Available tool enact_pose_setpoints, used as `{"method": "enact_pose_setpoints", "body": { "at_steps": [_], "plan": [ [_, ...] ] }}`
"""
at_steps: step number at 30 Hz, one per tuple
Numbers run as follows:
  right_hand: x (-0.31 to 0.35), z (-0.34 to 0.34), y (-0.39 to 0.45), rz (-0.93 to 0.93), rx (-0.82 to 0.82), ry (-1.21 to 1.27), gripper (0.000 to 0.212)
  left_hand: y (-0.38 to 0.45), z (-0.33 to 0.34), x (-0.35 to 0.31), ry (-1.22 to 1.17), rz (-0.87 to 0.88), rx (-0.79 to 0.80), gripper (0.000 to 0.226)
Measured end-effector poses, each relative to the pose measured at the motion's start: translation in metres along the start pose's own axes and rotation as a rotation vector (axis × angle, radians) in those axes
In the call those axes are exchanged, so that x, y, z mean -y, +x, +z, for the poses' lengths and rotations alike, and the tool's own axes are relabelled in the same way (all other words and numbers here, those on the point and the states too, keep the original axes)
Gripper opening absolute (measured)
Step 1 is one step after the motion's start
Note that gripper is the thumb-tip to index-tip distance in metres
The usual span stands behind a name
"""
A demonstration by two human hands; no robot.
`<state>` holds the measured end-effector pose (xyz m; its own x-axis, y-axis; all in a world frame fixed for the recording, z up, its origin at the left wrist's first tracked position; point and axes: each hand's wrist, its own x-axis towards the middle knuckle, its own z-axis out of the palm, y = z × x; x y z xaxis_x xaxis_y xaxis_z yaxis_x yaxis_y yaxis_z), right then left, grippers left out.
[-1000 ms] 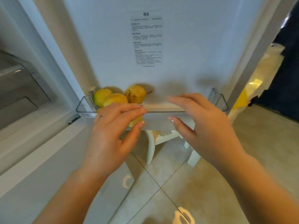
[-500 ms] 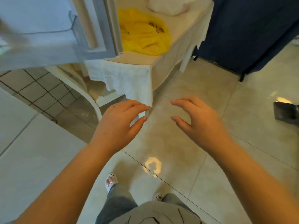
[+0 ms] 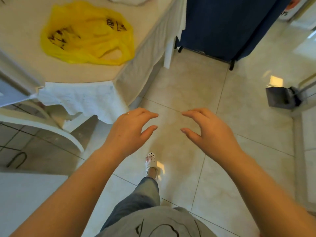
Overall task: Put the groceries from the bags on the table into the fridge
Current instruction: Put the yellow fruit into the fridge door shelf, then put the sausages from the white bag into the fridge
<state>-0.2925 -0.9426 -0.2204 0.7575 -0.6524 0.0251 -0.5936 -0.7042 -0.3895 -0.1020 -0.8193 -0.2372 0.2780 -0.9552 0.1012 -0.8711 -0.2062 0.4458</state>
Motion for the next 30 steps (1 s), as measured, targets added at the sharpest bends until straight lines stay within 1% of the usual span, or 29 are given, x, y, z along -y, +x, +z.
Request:
{"method": "enact_pose_setpoints", "body": {
  "at_steps": [7,11,18,22,26,30],
  "plan": [
    [-0.036,-0.025,0.150,0.011,-0.002,-0.002,0.044,0.157,-0.010,0.039,-0.055,0.020,-0.001,0.035],
    [-0.055,-0.044,0.229,0.022,-0.044,0.013,0.043,0.242,-0.024,0.056,-0.056,0.029,0.004,0.034],
    [-0.100,-0.062,0.345,0.014,-0.030,0.024,0.043,0.353,-0.025,0.082,-0.048,-0.026,0.020,0.035],
    [-0.146,-0.071,0.423,-0.016,0.013,0.039,0.044,0.423,-0.017,0.094,-0.023,-0.108,-0.011,0.037],
    [-0.199,-0.090,0.514,-0.105,0.046,0.055,0.045,0.508,-0.008,0.097,-0.021,-0.213,-0.092,0.039],
    [-0.232,-0.115,0.587,-0.195,0.048,0.103,0.042,0.577,-0.008,0.095,-0.016,-0.295,-0.105,0.038]
  ]
}}
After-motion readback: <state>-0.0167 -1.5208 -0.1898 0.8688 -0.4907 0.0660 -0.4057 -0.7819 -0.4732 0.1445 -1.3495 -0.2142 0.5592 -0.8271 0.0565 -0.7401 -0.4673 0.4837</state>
